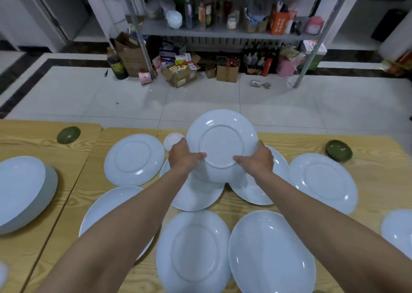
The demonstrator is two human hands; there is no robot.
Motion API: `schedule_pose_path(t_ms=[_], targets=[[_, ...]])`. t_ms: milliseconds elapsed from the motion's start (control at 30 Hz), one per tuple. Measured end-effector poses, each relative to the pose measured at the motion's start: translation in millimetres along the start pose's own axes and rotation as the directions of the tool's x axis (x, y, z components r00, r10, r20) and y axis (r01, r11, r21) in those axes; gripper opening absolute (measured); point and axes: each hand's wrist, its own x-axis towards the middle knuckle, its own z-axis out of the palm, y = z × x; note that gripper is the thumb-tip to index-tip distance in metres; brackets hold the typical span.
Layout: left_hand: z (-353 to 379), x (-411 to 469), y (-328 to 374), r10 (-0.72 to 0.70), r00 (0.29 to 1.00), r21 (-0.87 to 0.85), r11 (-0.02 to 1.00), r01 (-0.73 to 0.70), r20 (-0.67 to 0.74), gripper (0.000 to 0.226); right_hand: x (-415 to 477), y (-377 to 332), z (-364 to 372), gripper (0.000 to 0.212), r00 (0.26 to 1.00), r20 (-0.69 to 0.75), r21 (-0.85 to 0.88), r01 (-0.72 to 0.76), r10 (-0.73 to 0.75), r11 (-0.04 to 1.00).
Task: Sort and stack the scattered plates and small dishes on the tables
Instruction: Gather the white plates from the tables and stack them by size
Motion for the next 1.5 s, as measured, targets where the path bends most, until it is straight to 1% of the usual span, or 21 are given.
schedule_pose_path(t_ms=[67,100,167,233,333,367,467,533,600,633,733,833,933,1000,1067,1100,1167,1200,1300,1433,1500], targets=[[-9.9,-13.5,5.5,0.011,0.999,-0.047,0.999,-0.013,-0.030,0.053,-12.9,-2.3,-4.9,0.063,1.000,-0.021,0.115,0.020,-0.017,0.993],[-13.9,-20.6,7.2,0.012,0.999,-0.080,0.997,-0.016,-0.047,0.061,-19.9,-3.7,-7.5,0.062,0.999,-0.028,0.186,0.019,-0.014,0.982],[-20.0,-34.6,7.8,0.018,0.996,-0.150,0.988,-0.031,-0.086,0.075,-35.3,-6.8,-12.5,0.067,0.999,-0.028,0.331,-0.014,0.025,0.944],[-24.1,-48.7,6.9,0.048,0.993,-0.199,0.978,-0.069,-0.107,0.073,-50.6,-9.7,-16.2,0.073,0.995,-0.008,0.454,-0.089,0.104,0.886],[-31.3,-68.6,6.1,0.131,0.984,-0.212,0.965,-0.155,-0.122,0.062,-75.6,-14.4,-21.2,0.081,0.976,0.012,0.550,-0.187,0.216,0.814],[-34.3,-73.9,5.3,0.163,0.979,-0.207,0.961,-0.186,-0.121,0.060,-83.5,-15.0,-22.5,0.077,0.972,0.023,0.618,-0.198,0.235,0.761],[-45.4,-86.0,-0.6,0.267,0.958,-0.181,0.942,-0.283,-0.106,0.057,-106.4,-13.3,-25.4,0.054,0.963,0.062,0.808,-0.203,0.263,0.554],[-54.9,-95.0,-8.3,0.325,0.941,-0.157,0.928,-0.337,-0.094,0.056,-121.7,-9.8,-25.6,0.035,0.958,0.079,0.857,-0.206,0.276,0.472],[-65.8,-105.6,-20.1,0.381,0.921,-0.107,0.916,-0.388,-0.080,0.051,-139.6,-3.2,-24.2,0.012,0.961,0.073,0.881,-0.188,0.268,0.434],[-71.5,-110.8,-28.0,0.410,0.909,-0.077,0.907,-0.415,-0.073,0.048,-149.6,1.3,-23.0,0.007,0.964,0.069,0.885,-0.179,0.259,0.429],[-89.5,-129.0,-56.9,0.485,0.874,-0.010,0.874,-0.485,-0.040,0.046,-185.9,20.9,-19.7,0.020,0.975,0.105,0.877,-0.183,0.194,0.444],[-106.7,-146.4,-81.3,0.503,0.864,0.022,0.864,-0.503,0.014,0.050,-226.2,38.9,-16.6,0.030,0.975,0.197,0.832,-0.220,0.100,0.509],[-121.0,-159.6,-99.9,0.557,0.827,0.056,0.826,-0.561,0.072,0.050,-257.5,50.6,-17.1,0.033,0.962,0.253,0.818,-0.267,0.098,0.509],[-129.1,-163.9,-108.6,0.573,0.804,0.153,0.791,-0.593,0.157,0.056,-268.8,55.0,-17.9,0.038,0.966,0.230,0.837,-0.260,0.121,0.482],[-135.8,-165.3,-117.1,0.560,0.786,0.276,0.737,-0.617,0.262,0.066,-275.7,58.3,-17.3,0.049,0.974,0.185,0.850,-0.227,0.133,0.476],[-138.6,-166.5,-121.9,0.554,0.776,0.351,0.692,-0.631,0.301,0.070,-278.3,59.9,-15.9,0.056,0.978,0.158,0.853,-0.206,0.140,0.479],[-144.1,-169.7,-133.0,0.551,0.768,0.484,0.601,-0.636,0.326,0.071,-284.2,62.2,-12.1,0.068,0.982,0.105,0.852,-0.171,0.159,0.495],[-146.7,-171.6,-139.7,0.547,0.771,0.517,0.581,-0.629,0.324,0.069,-287.5,63.5,-10.1,0.073,0.982,0.086,0.846,-0.161,0.167,0.508],[-153.5,-181.0,-163.5,0.512,0.802,0.558,0.585,-0.589,0.309,0.064,-297.1,71.4,-0.4,0.080,0.979,0.054,0.850,-0.147,0.195,0.506],[-162.6,-190.7,-190.2,0.422,0.861,0.592,0.629,-0.504,0.284,0.062,-310.0,80.9,15.5,0.073,0.976,0.075,0.866,-0.166,0.205,0.472],[-167.6,-194.3,-200.0,0.392,0.881,0.618,0.633,-0.467,0.265,0.063,-314.1,81.9,22.4,0.072,0.974,0.096,0.865,-0.184,0.205,0.467]])
